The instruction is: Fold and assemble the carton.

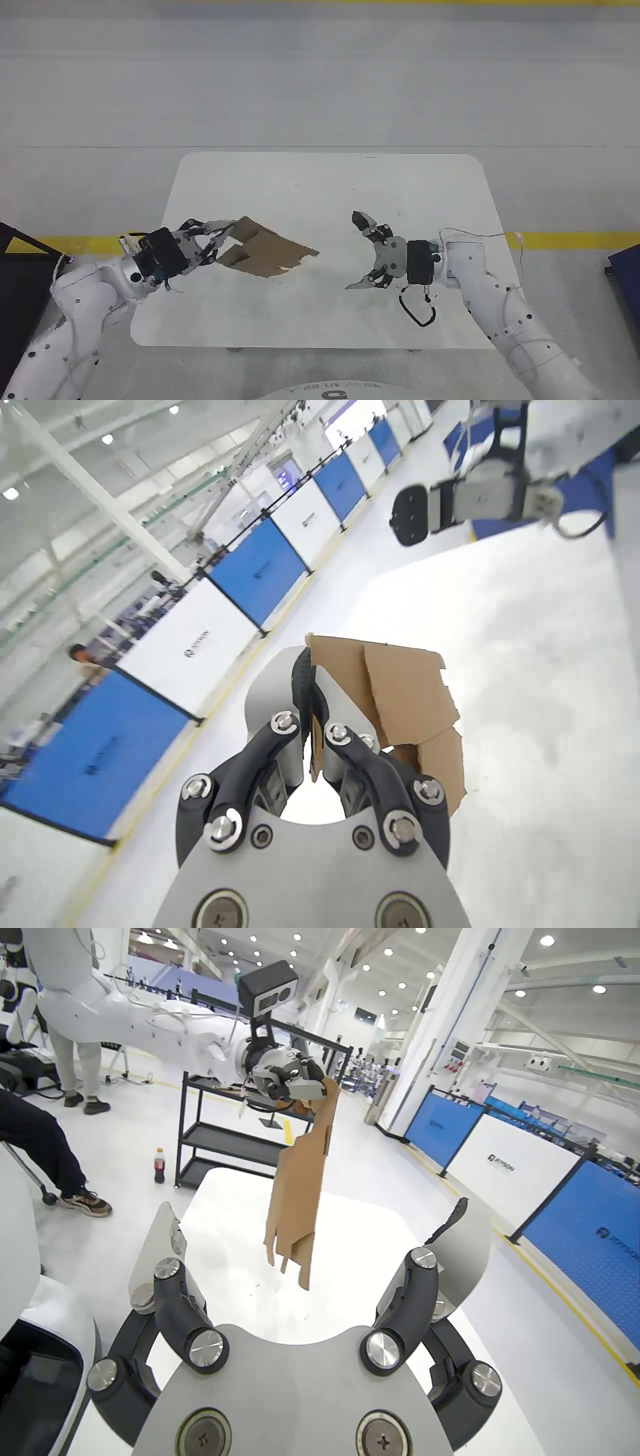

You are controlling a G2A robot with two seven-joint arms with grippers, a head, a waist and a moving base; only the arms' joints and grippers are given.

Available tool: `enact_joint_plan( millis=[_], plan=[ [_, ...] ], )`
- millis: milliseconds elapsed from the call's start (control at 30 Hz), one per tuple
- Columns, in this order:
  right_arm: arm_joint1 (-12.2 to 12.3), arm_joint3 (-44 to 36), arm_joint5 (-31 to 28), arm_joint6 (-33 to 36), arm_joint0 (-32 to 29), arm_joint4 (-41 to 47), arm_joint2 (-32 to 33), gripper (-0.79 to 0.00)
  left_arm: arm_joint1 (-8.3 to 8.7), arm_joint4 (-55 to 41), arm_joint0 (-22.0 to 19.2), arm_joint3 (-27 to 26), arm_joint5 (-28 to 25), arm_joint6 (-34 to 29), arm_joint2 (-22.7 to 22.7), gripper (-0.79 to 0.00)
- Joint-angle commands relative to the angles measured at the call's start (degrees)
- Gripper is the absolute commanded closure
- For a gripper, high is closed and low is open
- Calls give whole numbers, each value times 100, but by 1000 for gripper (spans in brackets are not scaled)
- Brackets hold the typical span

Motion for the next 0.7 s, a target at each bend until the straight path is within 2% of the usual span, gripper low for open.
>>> enact_joint_plan(
  millis=[0, 67, 133, 433, 533, 667],
  plan=[
    [-36, 146, -131, 141, 287, 462, -350, -785, -18, -682, -478, 397, -634, -77, 168, 0],
    [-36, 307, -131, 141, 491, 858, -654, -785, -39, -1142, -850, 759, -951, -245, 326, 0],
    [-36, 307, -131, 141, 491, 858, -654, -785, -67, -1405, -1115, 985, -842, -389, 407, 0],
    [-55, 248, -127, 235, 500, 1006, -728, -785, -81, -1402, -1128, 984, -642, -528, 438, 0],
    [-125, 278, -131, 607, 724, 1248, -965, -785, -98, -1416, -1123, 896, -620, -655, 561, 0],
    [-272, 503, 284, 1340, 1101, 1601, -1284, -785, -92, -1161, -1118, 700, -629, -1004, 642, 0]
  ],
)
